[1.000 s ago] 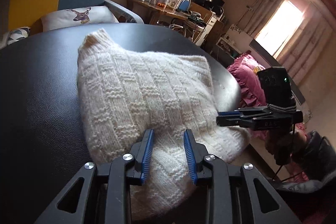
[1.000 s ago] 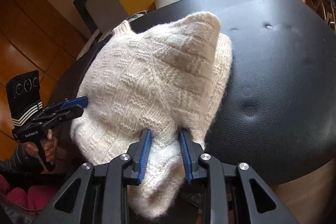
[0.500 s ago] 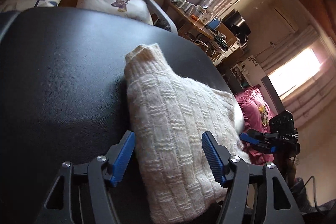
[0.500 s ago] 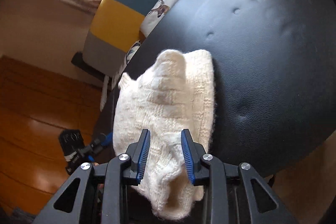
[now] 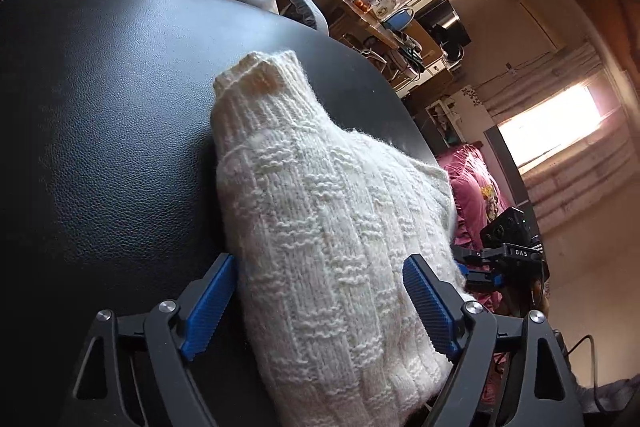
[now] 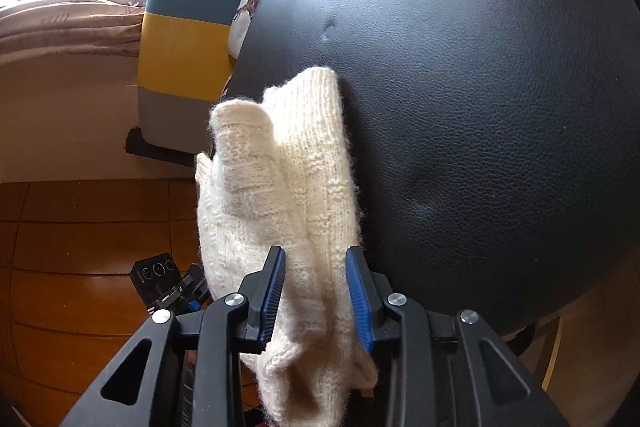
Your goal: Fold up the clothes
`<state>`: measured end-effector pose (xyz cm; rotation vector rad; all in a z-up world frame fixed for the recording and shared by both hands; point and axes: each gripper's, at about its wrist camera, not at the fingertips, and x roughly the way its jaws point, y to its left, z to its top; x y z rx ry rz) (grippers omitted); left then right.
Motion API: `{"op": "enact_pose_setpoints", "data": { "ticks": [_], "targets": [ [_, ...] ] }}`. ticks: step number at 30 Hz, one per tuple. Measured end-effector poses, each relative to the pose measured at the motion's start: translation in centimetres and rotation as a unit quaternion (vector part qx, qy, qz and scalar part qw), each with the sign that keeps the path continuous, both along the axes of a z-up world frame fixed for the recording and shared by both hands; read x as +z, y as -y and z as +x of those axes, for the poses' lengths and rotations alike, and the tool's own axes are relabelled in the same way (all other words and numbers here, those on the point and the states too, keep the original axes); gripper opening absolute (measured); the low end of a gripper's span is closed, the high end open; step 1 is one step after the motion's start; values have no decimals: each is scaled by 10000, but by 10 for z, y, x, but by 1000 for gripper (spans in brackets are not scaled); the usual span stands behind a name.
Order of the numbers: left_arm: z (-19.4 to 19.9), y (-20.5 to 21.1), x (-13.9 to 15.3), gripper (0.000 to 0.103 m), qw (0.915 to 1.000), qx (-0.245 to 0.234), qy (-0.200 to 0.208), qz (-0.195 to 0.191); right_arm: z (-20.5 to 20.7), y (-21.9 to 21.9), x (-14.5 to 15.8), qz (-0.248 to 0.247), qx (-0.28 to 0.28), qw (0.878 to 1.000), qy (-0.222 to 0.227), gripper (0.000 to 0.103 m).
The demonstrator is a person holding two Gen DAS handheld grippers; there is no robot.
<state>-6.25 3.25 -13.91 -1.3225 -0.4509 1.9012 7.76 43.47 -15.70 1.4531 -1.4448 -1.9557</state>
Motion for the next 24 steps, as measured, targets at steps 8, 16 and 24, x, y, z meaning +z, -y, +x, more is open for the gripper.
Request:
{"op": "enact_pose_setpoints", "data": {
  "ticks": [8,16,24],
  "targets": [
    [-13,-10,-16,87,9994,-67,315,95,0,2,-32,-1059,-77,9936,391,38],
    [-12,-14,-17,87,9992,-73,384,59,-10,27,-24,-575,680,9959,-175,72],
    [-11,-15,-15,87,9993,-68,373,21,1,7,-27,-904,-12,9959,-9,94]
  ]
}}
